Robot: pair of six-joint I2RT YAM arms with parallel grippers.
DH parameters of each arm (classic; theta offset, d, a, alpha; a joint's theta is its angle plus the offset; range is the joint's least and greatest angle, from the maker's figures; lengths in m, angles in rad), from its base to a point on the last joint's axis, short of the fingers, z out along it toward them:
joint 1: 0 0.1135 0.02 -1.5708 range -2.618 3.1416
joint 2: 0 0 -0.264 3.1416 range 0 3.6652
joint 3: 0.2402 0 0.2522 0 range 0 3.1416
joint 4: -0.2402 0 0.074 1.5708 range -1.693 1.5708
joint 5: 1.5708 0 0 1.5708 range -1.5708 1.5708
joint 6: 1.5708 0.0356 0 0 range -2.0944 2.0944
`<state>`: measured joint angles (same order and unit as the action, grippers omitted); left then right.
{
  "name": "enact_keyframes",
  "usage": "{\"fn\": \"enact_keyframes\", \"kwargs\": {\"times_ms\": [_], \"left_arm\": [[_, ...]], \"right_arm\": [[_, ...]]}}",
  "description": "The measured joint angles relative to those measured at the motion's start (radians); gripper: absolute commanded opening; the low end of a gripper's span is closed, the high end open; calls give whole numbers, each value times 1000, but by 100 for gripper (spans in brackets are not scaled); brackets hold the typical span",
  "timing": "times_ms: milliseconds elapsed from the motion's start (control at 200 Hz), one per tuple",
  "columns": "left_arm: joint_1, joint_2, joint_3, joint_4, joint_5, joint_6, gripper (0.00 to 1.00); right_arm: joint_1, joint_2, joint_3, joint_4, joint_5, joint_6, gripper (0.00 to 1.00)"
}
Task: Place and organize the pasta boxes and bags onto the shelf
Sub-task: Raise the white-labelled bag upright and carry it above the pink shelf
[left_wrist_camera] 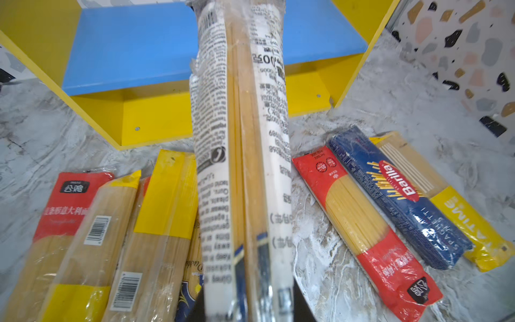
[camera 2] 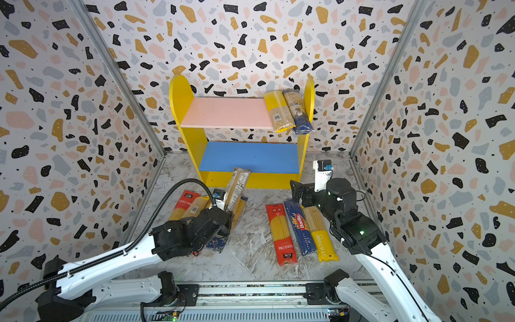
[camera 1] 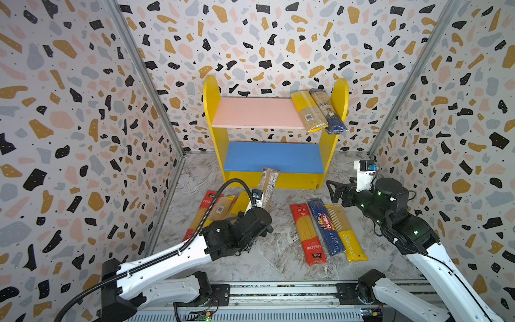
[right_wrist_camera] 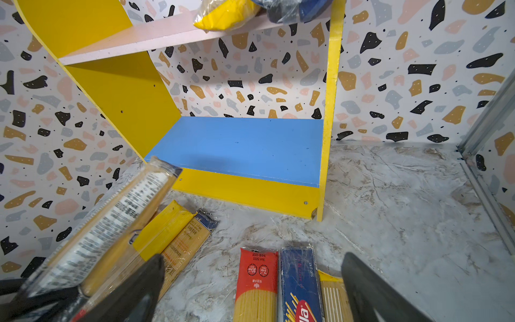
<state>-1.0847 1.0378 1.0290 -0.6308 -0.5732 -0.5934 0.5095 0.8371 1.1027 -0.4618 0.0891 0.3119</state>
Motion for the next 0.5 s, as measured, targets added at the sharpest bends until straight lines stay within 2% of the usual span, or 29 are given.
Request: {"fn": "enact_keyframes", "kwargs": {"times_ms": [255, 496], "left_arm": [[0, -92, 158, -98, -36, 47, 0], [0, -85, 308, -162, -73, 109, 0]], "right_arm": [[0, 18, 0, 1, -14, 0, 99], [0, 22, 33, 5, -23, 0, 99]]}}
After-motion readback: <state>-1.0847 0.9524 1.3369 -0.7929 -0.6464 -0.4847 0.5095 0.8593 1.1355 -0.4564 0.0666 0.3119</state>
